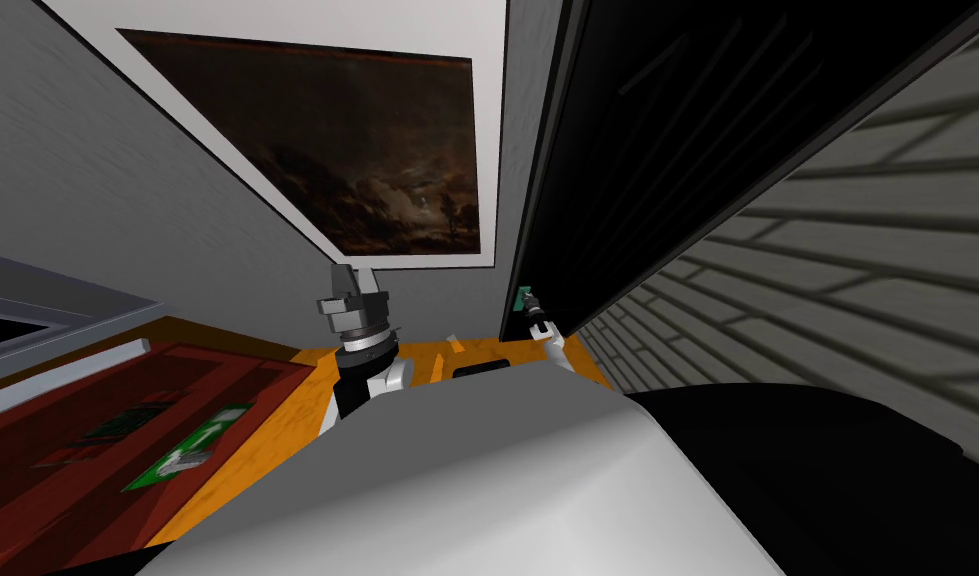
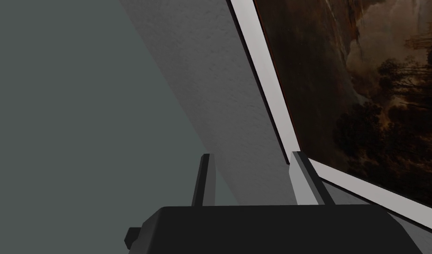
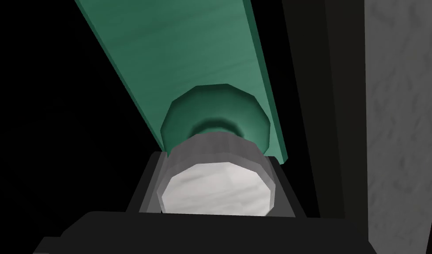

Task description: Pull the door open

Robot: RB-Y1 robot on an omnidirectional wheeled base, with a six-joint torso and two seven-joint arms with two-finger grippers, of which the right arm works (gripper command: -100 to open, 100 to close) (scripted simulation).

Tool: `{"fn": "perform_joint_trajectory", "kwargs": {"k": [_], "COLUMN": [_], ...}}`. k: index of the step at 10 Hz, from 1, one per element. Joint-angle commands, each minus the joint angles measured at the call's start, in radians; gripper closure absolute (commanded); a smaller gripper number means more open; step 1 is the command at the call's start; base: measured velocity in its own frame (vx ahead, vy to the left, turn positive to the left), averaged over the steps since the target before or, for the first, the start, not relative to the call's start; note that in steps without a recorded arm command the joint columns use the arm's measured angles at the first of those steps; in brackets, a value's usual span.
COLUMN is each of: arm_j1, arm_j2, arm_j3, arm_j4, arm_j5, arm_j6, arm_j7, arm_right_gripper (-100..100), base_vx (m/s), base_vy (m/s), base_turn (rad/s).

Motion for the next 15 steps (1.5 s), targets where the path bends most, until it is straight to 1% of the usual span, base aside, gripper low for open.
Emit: {"fn": "perform_joint_trajectory", "kwargs": {"k": [1,2,3,4,5,6,7,8,9,10,11,12,13,14,15], "arm_j1": [0.003,0.007,0.007,0.012,0.017,0.017,0.022,0.022,0.028,0.028,0.033,0.033,0.039,0.045,0.045], "arm_j2": [0.007,0.005,0.005,0.004,0.003,0.003,0.002,0.002,0.001,0.001,-0.001,-0.001,-0.002,-0.003,-0.003], "arm_j3": [0.009,0.013,0.013,0.017,0.021,0.021,0.026,0.026,0.031,0.031,0.036,0.036,0.04,0.046,0.046], "arm_j4": [0.003,-0.002,-0.002,-0.007,-0.012,-0.012,-0.018,-0.018,-0.023,-0.023,-0.029,-0.029,-0.035,-0.041,-0.041], "arm_j5": [-0.009,-0.026,-0.026,-0.043,-0.06,-0.06,-0.078,-0.078,-0.098,-0.098,-0.117,-0.117,-0.137,-0.158,-0.158], "arm_j6": [-0.002,0.0,0.0,0.001,0.003,0.003,0.004,0.004,0.006,0.006,0.007,0.007,0.009,0.011,0.011], "arm_j7": [-0.036,-0.072,-0.076,-0.115,-0.139,-0.156,-0.19,-0.197,-0.234,-0.238,-0.277,-0.279,-0.319,-0.344,-0.361], "arm_right_gripper": [100,100,100,100,100,100,100,100,100,100,100,100,100,100,100], "base_vx": [-0.027,-0.028,-0.023,-0.026,-0.042,-0.035,-0.032,-0.025,-0.024,-0.022,-0.025,-0.027,-0.035,-0.049,-0.038], "base_vy": [-0.01,-0.015,-0.015,-0.011,-0.017,-0.016,-0.018,-0.009,-0.012,-0.015,-0.012,-0.005,-0.014,-0.028,-0.022], "base_turn": [0.018,0.034,0.025,0.031,0.064,0.027,0.036,0.016,0.05,0.02,0.036,0.021,0.024,0.078,0.048]}}
